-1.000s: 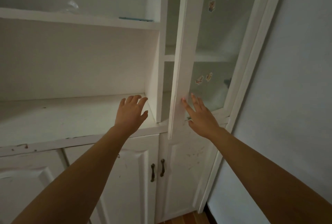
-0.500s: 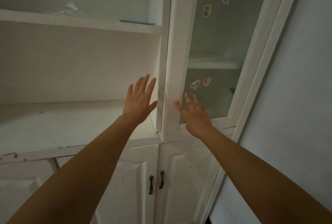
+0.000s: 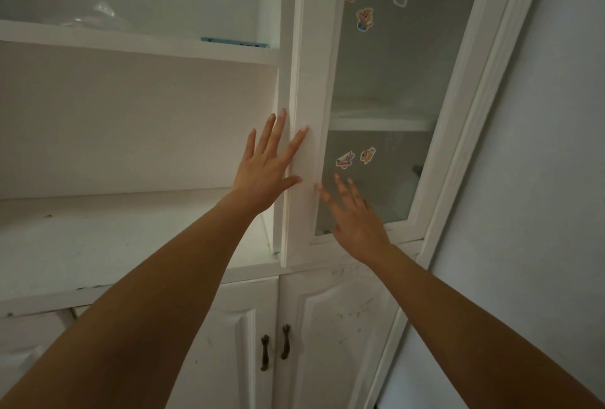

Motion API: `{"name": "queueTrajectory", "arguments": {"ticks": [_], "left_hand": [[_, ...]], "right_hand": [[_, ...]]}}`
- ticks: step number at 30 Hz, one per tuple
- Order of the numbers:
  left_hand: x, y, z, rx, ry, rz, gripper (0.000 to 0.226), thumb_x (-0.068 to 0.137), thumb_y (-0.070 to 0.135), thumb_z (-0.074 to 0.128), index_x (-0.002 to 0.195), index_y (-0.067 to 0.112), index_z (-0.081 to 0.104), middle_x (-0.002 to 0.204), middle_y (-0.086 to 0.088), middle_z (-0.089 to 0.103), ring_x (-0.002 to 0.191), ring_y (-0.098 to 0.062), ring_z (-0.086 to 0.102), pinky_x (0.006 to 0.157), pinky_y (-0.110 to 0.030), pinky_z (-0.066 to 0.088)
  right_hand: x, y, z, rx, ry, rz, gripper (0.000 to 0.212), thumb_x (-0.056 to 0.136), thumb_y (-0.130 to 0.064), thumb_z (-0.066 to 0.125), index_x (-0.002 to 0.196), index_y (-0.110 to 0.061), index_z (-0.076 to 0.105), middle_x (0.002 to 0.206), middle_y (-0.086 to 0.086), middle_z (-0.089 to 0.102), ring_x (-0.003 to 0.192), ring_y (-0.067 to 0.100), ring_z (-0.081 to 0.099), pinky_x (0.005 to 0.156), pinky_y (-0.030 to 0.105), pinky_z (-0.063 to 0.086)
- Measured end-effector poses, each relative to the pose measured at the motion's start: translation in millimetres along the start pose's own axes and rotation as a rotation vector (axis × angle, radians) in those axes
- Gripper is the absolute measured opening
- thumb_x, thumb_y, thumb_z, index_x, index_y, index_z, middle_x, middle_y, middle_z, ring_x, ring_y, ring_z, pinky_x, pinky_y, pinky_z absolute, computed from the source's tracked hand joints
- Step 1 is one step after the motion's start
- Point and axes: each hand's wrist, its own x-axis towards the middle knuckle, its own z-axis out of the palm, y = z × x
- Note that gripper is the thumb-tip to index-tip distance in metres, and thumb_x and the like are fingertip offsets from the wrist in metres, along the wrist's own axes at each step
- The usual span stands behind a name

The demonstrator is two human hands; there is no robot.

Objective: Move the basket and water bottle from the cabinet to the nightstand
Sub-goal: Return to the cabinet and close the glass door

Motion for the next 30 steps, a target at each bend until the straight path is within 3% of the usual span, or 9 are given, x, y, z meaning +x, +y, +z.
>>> {"name": "queueTrajectory", "arguments": {"ticks": [7, 30], "left_hand": [[2.3, 1.1, -0.4, 0.135, 0.011, -0.007, 0.092, 0.084, 0.059, 0.042, 0.136, 0.026, -0.026, 0.154, -0.008, -0.02, 0.137, -0.028, -0.025, 0.111, -0.054, -0.011], [17.2, -12.2, 14.3, 0.127, -0.005, -0.02, 0.091, 0.084, 0.058, 0.041, 0.135, 0.026, -0.028, 0.154, -0.007, -0.02, 0.139, -0.028, -0.021, 0.112, -0.054, -0.008]], "right_hand": [[2.2, 25.5, 4.7, 0.021, 0.001, 0.16, 0.09, 0.085, -0.01, 0.053, 0.145, -0.02, -0.013, 0.156, 0.008, -0.016, 0.145, 0.03, -0.01, 0.116, 0.045, 0.02], [24.3, 30.7, 23.8, 0.014, -0.04, 0.177, 0.091, 0.085, -0.007, 0.051, 0.143, -0.014, -0.018, 0.153, 0.01, -0.026, 0.142, 0.03, -0.021, 0.116, 0.043, 0.015]]}}
